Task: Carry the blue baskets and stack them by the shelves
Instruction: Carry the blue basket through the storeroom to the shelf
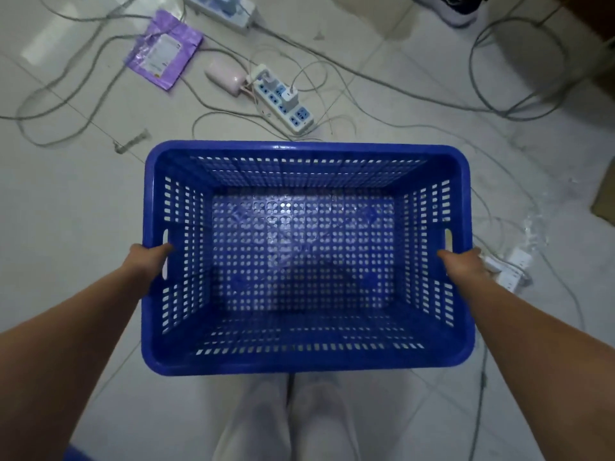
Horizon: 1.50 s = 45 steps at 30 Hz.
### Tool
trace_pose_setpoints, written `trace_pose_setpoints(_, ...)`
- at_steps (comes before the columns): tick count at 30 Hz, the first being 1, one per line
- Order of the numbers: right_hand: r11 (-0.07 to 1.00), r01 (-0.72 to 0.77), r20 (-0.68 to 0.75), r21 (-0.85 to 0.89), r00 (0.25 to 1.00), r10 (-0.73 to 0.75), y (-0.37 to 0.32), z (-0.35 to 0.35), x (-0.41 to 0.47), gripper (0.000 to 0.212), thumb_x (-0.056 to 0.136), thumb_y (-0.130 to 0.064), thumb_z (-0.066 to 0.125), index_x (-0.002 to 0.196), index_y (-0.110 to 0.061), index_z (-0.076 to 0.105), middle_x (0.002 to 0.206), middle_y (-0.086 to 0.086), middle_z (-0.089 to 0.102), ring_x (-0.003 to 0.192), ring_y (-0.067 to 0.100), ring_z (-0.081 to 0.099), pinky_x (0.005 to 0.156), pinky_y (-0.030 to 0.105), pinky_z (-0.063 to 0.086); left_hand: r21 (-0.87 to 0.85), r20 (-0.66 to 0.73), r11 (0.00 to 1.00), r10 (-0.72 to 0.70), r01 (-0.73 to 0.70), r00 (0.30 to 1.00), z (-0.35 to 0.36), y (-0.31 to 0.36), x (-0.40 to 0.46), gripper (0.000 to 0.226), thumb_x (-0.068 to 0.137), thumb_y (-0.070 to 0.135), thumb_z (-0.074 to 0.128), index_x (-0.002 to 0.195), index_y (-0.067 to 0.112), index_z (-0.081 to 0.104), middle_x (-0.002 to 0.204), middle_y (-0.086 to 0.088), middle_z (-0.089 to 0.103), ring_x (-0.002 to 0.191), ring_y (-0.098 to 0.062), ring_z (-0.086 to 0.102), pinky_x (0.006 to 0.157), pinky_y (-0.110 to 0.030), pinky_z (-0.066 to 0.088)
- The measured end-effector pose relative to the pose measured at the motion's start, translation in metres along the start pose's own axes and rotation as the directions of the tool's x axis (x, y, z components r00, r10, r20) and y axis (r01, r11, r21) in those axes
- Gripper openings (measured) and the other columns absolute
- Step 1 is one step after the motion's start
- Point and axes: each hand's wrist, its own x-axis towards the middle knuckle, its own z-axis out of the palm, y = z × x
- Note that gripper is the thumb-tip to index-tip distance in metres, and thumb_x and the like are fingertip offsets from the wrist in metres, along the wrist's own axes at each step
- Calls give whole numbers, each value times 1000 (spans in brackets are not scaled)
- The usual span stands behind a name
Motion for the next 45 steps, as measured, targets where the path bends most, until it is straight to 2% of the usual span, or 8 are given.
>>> trace_pose_setpoints(6, 991, -64, -28, 120, 997, 68, 2, -1, 18, 69, 78, -31, 66, 135, 0, 43, 132, 20, 55, 114, 40, 55, 94, 47, 48, -222, 58, 969, -99, 109, 993, 0, -2, 12, 46, 88, 27, 61, 123, -1, 55, 100, -11, 60, 91, -30, 54, 82, -42, 46)
trace_pose_setpoints(12, 974, -130, 86, 185, 990, 116, 1, -17, 15, 61, 83, -28, 66, 133, 1, 47, 131, 21, 57, 113, 41, 56, 94, 50, 47, -213, 54, 968, -124, 133, 991, -14, -10, 3, 42, 89, 21, 58, 123, -2, 54, 81, -10, 58, 68, -26, 53, 79, -41, 44)
trace_pose_setpoints(16, 969, -136, 83, 208, 989, 121, -5, -34, -7, 55, 83, -28, 66, 127, 2, 52, 125, 20, 60, 84, 33, 56, 77, 42, 45, -280, -36, 953, -129, 114, 991, -35, -25, -22, 41, 89, 13, 58, 124, -8, 52, 75, -12, 56, 60, -25, 51, 59, -39, 47)
trace_pose_setpoints(22, 996, 45, 121, 81, 991, -55, -56, -69, -56, 40, 81, -28, 66, 107, 2, 60, 89, 17, 63, 83, 36, 59, 84, 47, 51, -350, -194, 936, -105, 31, 975, -103, -44, -71, 29, 82, 23, 63, 100, 1, 59, 75, -15, 62, 65, -34, 58, 77, -47, 52)
trace_pose_setpoints(28, 949, 313, 103, -32, 946, -308, -127, -94, -148, 20, 80, -17, 64, 76, 1, 59, 59, 16, 59, 52, 29, 56, 60, 37, 49, -475, -305, 879, -219, 52, 927, -191, -96, -142, 36, 68, 37, 69, 81, 4, 63, 66, -13, 63, 51, -31, 56, 60, -39, 51)
trace_pose_setpoints(37, 715, 675, 221, -182, 737, -639, -217, -95, -328, 35, 80, -34, 67, 77, 1, 60, 77, 24, 65, 63, 36, 62, 61, 40, 51, -625, -480, 780, -396, 12, 782, -328, -211, -309, 36, 74, 40, 67, 84, 5, 64, 78, -19, 69, 64, -35, 62, 73, -45, 56)
trace_pose_setpoints(42, 491, 858, 367, -153, 510, -778, -241, -85, -464, 26, 77, -29, 64, 80, -4, 58, 63, 10, 57, 55, 27, 54, 47, 27, 38, -734, -510, 679, -569, 19, 646, -371, -305, -411, 41, 75, 44, 68, 92, 7, 64, 82, -20, 68, 68, -36, 65, 63, -40, 53)
trace_pose_setpoints(45, 343, 933, 482, -111, 352, -802, -240, -71, -553, 28, 75, -34, 64, 82, -8, 57, 69, 10, 60, 64, 30, 60, 61, 35, 50, -813, -490, 582, -679, -6, 546, -386, -366, -475, 35, 71, 39, 69, 83, 5, 66, 69, -19, 66, 58, -34, 62, 62, -40, 55)
